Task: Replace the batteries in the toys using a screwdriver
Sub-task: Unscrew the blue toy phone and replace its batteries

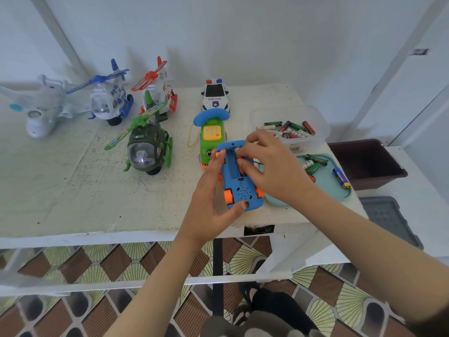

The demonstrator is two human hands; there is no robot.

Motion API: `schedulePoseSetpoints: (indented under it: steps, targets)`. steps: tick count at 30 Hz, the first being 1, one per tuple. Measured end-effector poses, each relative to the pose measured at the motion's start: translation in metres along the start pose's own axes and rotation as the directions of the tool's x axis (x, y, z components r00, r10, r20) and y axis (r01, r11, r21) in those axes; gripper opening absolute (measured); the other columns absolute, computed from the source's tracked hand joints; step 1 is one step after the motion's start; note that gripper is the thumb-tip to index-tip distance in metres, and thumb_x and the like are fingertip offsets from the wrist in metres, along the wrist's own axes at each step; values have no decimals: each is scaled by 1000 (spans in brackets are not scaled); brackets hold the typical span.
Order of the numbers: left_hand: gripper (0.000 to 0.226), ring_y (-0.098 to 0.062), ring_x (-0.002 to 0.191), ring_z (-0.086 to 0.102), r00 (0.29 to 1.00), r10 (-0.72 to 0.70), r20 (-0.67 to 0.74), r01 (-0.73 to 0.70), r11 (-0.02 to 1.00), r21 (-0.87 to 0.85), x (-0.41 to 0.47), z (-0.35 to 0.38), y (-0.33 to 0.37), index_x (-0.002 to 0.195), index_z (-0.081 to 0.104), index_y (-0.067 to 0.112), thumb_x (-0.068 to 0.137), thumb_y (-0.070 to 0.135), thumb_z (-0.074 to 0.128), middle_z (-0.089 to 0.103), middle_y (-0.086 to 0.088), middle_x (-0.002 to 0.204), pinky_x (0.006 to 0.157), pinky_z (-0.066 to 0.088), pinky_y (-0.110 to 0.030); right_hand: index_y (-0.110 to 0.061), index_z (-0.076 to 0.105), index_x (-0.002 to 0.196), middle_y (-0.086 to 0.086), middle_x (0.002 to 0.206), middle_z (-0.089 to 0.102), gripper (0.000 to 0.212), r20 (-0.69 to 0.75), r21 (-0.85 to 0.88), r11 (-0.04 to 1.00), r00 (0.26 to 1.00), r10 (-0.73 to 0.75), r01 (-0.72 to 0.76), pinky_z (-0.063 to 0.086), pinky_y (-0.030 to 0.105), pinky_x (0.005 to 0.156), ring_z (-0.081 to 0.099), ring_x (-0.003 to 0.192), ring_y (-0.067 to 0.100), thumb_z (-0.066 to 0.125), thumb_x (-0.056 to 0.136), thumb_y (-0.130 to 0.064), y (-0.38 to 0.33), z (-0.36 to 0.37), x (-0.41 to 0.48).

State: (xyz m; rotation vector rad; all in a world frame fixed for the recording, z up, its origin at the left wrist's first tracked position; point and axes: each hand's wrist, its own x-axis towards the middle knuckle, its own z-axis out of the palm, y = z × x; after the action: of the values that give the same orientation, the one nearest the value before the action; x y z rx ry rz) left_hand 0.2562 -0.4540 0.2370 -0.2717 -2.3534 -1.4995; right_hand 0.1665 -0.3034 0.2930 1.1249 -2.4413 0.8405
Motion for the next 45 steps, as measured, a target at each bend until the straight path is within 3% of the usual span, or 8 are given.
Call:
schedulePoseSetpoints:
  steps: [8,15,23,29,33,37,41,45]
  targets:
    - [88,-8,146,23,1000,13,5,-13,1000,-2,0,0,-2,154,17,17,84,38,66,26,6,159,116,24,-22,-17,65,115,-4,105,52,26,-19,241,954,982,189,-179,45,8,72,52,88,0,50,94,-14,9,-8,-11]
    - [88,2,144,23,1000,26,-1,-26,999,-24,-2,-1,-2,154,17,11,84,33,66,25,32,152,112,23,-13,-22,70,110,3,116,53,32,179,-317,856,861,476,-407,43,32,84,51,106,20,51,88,-7,64,-43,-23]
    - [87,2,143,23,1000,27,4,-26,998,-61,-3,-3,-3,153,17,11,83,29,66,25,33,152,111,24,-12,-26,73,99,-3,116,61,30,416,-369,836,732,539,-405,40,25,82,46,92,9,55,88,-5,73,-55,-10]
    - [86,1,143,26,1000,28,8,-27,997,-72,-4,-3,-2,152,17,12,84,28,66,27,32,151,111,26,-13,-22,65,93,-4,102,63,9,424,-359,877,782,457,-318,39,26,75,52,86,8,61,91,-15,70,-56,-7]
    - [85,4,142,26,999,33,4,-32,997,-69,-4,-3,-1,152,18,11,83,27,66,27,34,150,109,25,-10,-14,58,98,-14,81,55,7,188,-66,922,902,388,-382,38,14,75,53,61,0,58,92,-11,53,-53,-9]
    - [87,1,144,24,1000,28,-4,-28,998,-62,-4,-3,-2,153,18,9,83,29,66,26,27,154,111,24,-13,-17,54,112,-15,89,56,25,-35,165,955,966,256,-247,47,15,70,56,71,11,59,91,-6,17,-47,-7]
    - [86,-1,144,26,1000,26,-1,-26,998,-60,-4,-3,-2,152,18,12,84,32,66,26,26,154,112,26,-15,-14,60,107,-10,90,61,17,-94,137,990,995,39,-25,43,11,63,54,71,4,58,90,-13,-17,-36,-7]
    - [87,-7,146,25,1000,14,-7,-15,999,-47,-4,-2,-3,152,17,14,84,36,66,26,6,158,114,25,-18,-14,64,100,-2,92,66,15,-40,-31,991,991,-129,128,50,30,62,56,77,11,54,91,-22,-22,-19,-14]
